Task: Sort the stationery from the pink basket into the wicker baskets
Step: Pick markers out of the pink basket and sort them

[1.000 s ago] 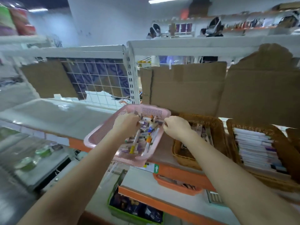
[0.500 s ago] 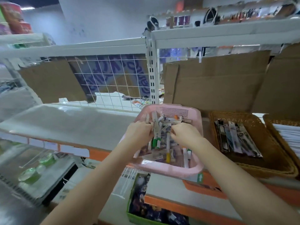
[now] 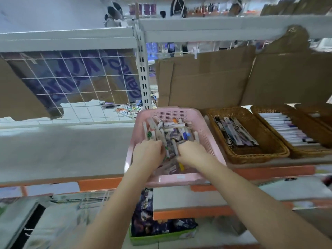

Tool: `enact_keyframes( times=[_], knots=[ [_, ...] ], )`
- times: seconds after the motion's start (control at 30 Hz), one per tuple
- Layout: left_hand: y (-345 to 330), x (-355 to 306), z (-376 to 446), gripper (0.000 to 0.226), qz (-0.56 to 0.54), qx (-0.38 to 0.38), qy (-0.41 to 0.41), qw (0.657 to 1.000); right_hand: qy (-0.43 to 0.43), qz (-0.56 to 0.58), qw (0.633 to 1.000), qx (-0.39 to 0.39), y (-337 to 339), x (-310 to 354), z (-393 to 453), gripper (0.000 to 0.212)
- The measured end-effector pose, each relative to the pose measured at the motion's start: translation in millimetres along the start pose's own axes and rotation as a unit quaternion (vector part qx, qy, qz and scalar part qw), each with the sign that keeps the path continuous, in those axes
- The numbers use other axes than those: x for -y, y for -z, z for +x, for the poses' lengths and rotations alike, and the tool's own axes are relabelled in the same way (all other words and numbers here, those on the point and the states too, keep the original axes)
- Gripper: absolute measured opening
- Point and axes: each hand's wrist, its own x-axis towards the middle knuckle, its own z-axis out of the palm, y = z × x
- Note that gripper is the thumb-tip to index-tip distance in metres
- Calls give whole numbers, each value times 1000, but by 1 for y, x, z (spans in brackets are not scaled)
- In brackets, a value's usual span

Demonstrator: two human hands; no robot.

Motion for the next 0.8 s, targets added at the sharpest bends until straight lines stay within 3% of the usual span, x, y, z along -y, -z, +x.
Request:
enact_keyframes(
  times=[0.27, 0.37, 0.47, 0.67, 0.8],
  knots=[
    [-1, -2, 0, 18, -39, -17, -2, 999, -33, -19, 998, 51, 2, -1, 4, 21],
    [5, -4, -1, 20, -48, -15, -13, 999, -21, -4, 999, 23, 14, -13, -5, 6],
    [11, -5, -2, 20, -71, -29, -23, 997, -5, 23, 999, -23, 40, -27, -15, 16],
    [25, -13, -4, 22, -198, -33, -13, 980, 105, 90, 988, -66, 96, -27, -38, 22],
    [28, -18, -8, 10, -367, 15, -29, 930, 162, 177, 967, -86, 102, -14, -44, 15]
  ],
)
